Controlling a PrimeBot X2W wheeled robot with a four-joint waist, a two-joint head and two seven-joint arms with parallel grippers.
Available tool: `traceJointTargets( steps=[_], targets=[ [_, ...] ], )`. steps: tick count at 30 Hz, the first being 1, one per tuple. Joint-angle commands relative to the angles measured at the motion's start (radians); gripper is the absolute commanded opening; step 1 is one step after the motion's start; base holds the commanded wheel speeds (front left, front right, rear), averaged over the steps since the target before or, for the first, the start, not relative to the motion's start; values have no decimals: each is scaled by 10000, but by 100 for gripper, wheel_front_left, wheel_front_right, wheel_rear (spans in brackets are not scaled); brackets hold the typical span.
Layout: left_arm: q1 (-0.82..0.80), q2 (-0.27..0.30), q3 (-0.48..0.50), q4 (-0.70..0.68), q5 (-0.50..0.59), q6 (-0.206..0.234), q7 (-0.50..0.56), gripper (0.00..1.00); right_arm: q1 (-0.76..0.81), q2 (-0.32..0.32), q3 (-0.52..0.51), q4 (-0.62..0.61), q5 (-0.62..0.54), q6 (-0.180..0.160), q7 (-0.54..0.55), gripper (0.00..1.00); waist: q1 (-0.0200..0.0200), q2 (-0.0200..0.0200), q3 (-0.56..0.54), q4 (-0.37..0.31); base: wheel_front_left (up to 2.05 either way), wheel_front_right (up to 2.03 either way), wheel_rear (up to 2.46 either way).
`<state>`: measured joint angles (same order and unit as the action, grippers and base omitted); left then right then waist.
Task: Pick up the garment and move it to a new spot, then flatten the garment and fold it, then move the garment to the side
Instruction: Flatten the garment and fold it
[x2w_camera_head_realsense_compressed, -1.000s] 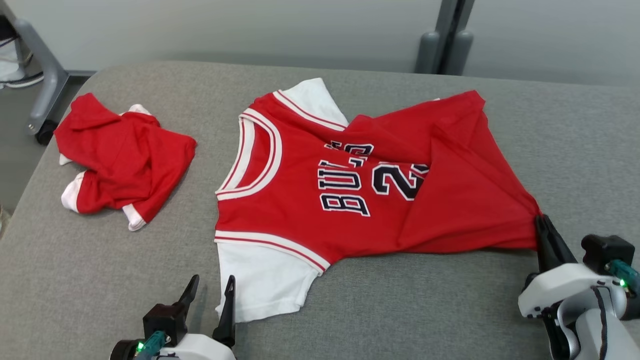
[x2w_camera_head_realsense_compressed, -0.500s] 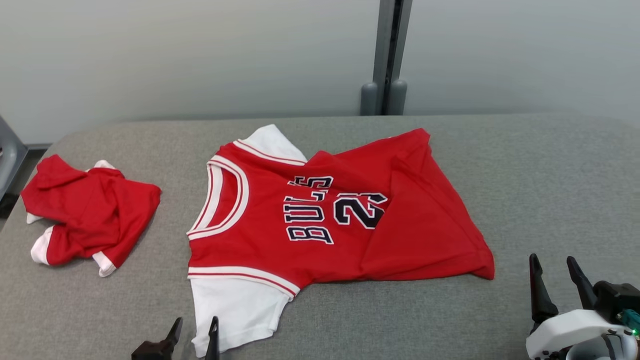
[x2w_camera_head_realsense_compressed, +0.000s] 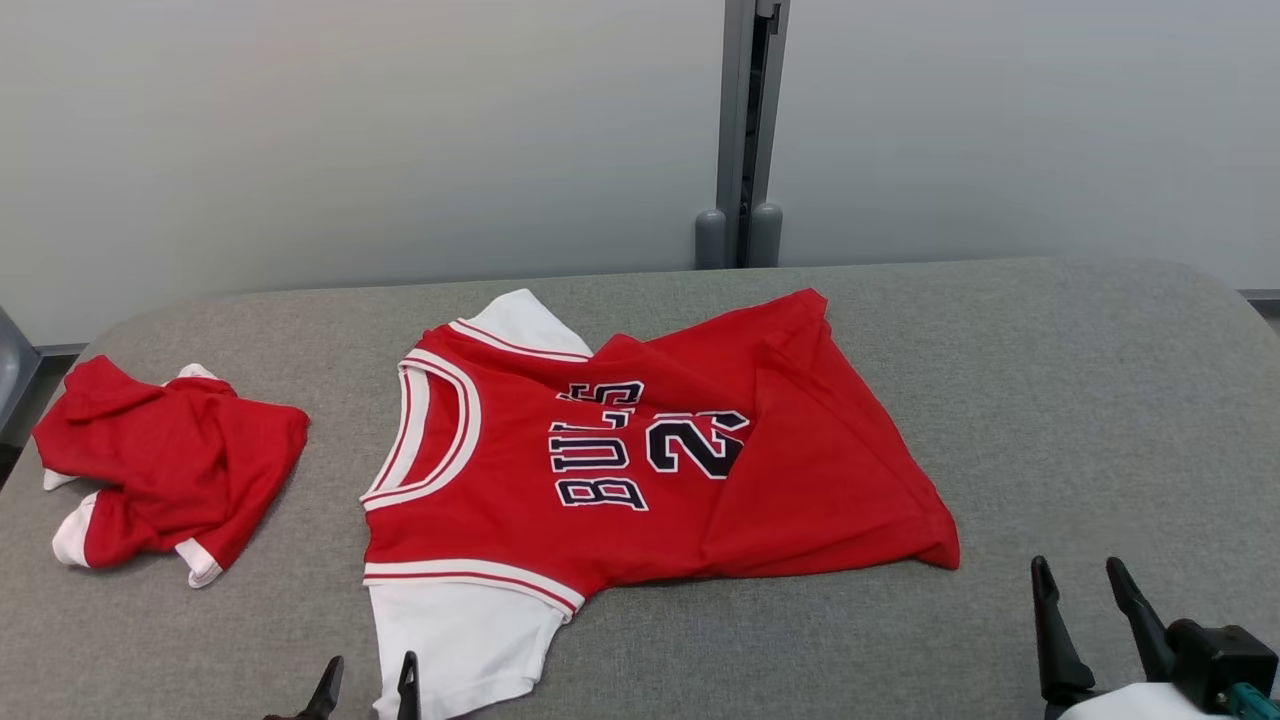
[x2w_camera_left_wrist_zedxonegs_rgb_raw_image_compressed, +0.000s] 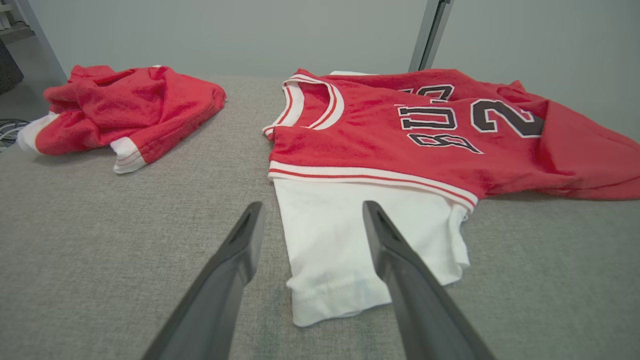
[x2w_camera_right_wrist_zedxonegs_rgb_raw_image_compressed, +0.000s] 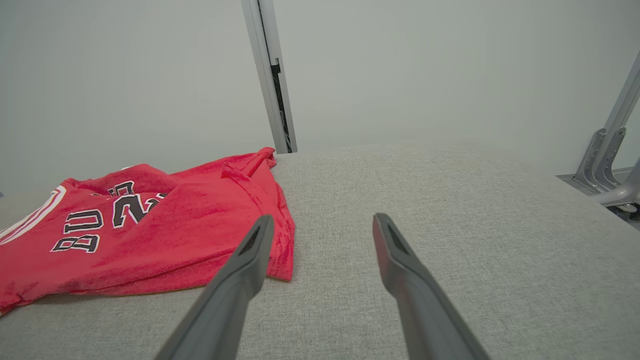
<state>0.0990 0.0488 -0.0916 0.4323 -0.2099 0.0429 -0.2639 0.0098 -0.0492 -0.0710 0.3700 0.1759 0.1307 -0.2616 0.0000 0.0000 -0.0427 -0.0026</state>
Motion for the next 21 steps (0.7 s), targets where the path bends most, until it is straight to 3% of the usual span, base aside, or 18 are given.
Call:
traceJointTargets(
  steps=[1,21],
  targets=[
    [110,38,-5,-188,131,67,-7,100,119,-38,151,-139,-53,0,-47,100,0,0,-72,-24,0,0,0],
    [388,35,-4,-1468,600,144,-5,100,542,-49,1186,-581,-38,0,-46,100,0,0,-464,-142,0,0,0]
  ],
)
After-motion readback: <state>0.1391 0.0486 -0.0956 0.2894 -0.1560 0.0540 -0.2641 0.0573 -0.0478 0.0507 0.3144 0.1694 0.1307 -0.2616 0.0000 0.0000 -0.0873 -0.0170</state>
